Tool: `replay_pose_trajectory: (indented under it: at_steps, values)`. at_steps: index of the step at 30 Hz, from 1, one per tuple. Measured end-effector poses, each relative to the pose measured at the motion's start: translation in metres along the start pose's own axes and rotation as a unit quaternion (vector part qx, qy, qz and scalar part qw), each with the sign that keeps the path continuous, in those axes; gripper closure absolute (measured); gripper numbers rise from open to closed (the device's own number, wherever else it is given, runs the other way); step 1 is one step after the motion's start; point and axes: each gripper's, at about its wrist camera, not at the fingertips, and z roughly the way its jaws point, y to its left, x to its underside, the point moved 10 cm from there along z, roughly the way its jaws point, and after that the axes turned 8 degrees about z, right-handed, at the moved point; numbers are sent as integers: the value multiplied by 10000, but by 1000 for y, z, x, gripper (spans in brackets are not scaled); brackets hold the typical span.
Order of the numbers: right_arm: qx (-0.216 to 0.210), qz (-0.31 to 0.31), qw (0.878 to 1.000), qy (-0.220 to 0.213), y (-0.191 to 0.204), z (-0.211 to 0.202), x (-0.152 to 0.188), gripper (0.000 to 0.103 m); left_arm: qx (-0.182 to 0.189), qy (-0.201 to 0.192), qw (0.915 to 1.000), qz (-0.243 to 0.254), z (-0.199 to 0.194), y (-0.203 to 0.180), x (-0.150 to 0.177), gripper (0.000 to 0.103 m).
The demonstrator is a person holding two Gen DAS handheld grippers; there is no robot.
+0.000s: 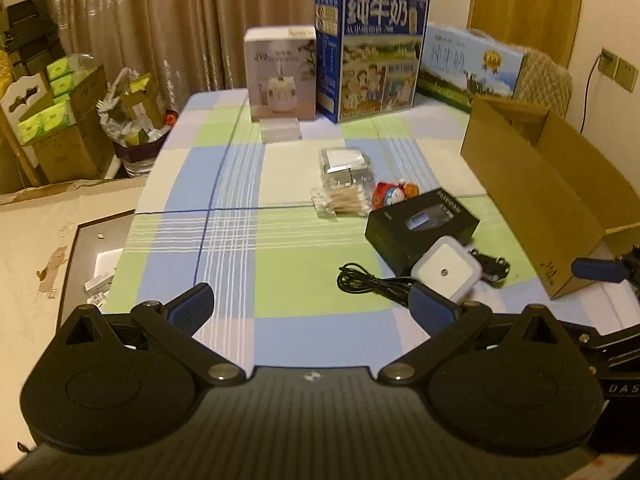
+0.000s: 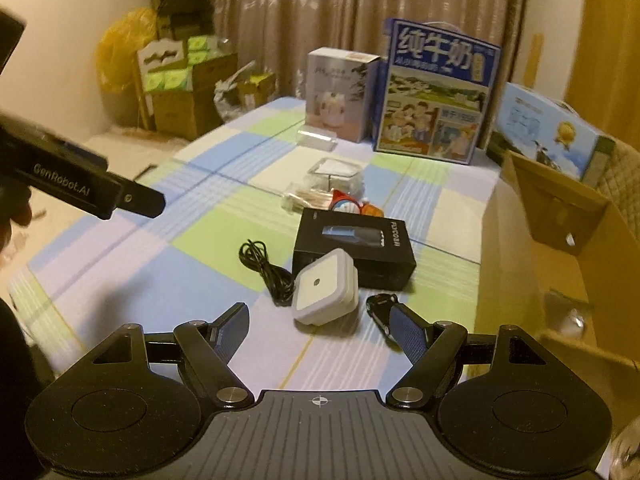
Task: Organize objects
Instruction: 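Move both tools back over the table toward the night light and cable, then close the right tool on the white square night light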
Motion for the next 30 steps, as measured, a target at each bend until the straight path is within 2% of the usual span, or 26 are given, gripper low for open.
replay_pose_trajectory:
  at_steps: [9, 15, 17, 22, 30]
  values:
    - [84, -343, 9990, 290, -4, 63, 11, 28, 447, 215, 9974, 518, 69, -10, 5, 1]
    - [203, -643, 9971, 358, -7, 85, 18, 28, 531, 373, 9944, 830, 111, -15, 17, 1]
    - [223, -717, 9964, 397, -8, 91, 20, 28, 438, 370, 9952, 789, 119, -11, 20, 1]
    - [270, -942, 9942, 435, -5, 105, 23, 28, 597, 435, 9966, 363, 132, -5, 24, 1]
    - [453, -1289, 9901, 319, -2, 119, 19, 29, 670, 519, 9959, 313, 138, -6, 26, 1]
